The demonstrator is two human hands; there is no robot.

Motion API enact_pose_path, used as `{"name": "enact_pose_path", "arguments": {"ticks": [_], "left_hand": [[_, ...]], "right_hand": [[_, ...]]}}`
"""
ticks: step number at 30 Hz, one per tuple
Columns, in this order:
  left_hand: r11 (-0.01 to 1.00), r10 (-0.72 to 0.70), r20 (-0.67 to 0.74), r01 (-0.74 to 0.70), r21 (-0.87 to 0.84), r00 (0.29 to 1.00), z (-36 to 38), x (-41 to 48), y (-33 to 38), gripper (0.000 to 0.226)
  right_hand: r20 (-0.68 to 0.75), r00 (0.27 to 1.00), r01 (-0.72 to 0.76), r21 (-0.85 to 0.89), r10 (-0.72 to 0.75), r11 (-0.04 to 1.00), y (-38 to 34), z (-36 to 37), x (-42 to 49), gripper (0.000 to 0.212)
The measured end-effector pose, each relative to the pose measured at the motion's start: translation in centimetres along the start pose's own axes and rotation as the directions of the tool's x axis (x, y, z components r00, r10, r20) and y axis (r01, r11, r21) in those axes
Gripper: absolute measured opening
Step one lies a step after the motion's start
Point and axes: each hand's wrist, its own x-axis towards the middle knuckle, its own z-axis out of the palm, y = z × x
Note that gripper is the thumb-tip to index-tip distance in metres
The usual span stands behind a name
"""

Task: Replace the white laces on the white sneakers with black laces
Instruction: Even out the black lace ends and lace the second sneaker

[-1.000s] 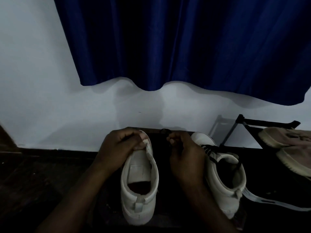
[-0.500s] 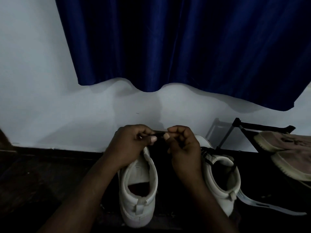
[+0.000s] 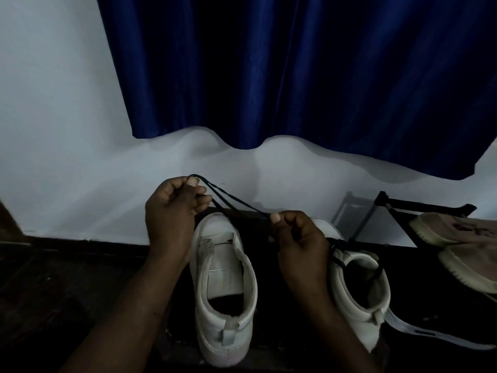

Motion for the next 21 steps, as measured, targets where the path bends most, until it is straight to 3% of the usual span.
{"name": "enact_pose_path", "arguments": {"ticks": [6, 9, 14, 16, 19, 21], "left_hand": [[0.997, 0.077, -0.074, -0.077, -0.003, 0.994, -0.1, -0.1, 0.2, 0.011], [0.994, 0.068, -0.162, -0.081, -0.074, 0.984, -0.4, 0.5, 0.3, 0.008], [0.992, 0.007, -0.199, -0.032, -0.121, 0.980, -0.9, 1.1, 0.1, 0.006], [0.993, 0.004, -0.163, -0.024, -0.118, 0.987, -0.7, 0.8, 0.1, 0.006], [0.995, 0.036, -0.107, -0.046, -0.088, 0.994, -0.4, 0.5, 0.2, 0.007], [0.996, 0.050, -0.070, -0.054, -0.064, 0.996, -0.3, 0.3, 0.3, 0.008]], "right_hand": [[0.004, 0.979, -0.192, 0.340, 0.203, 0.921, -1.2, 0.0, 0.4, 0.019], [0.084, 0.959, -0.277, 0.468, 0.269, 0.839, -1.4, -0.4, 0.5, 0.021], [0.228, 0.945, -0.325, 0.725, 0.234, 0.608, -2.0, -0.7, 0.4, 0.013], [0.239, 0.945, -0.324, 0.771, 0.222, 0.549, -2.1, -0.9, 0.5, 0.024], [0.210, 0.952, -0.302, 0.752, 0.221, 0.586, -1.9, -0.9, 0.7, 0.041], [0.189, 0.952, -0.303, 0.704, 0.241, 0.642, -1.6, -0.9, 0.6, 0.041]]}}
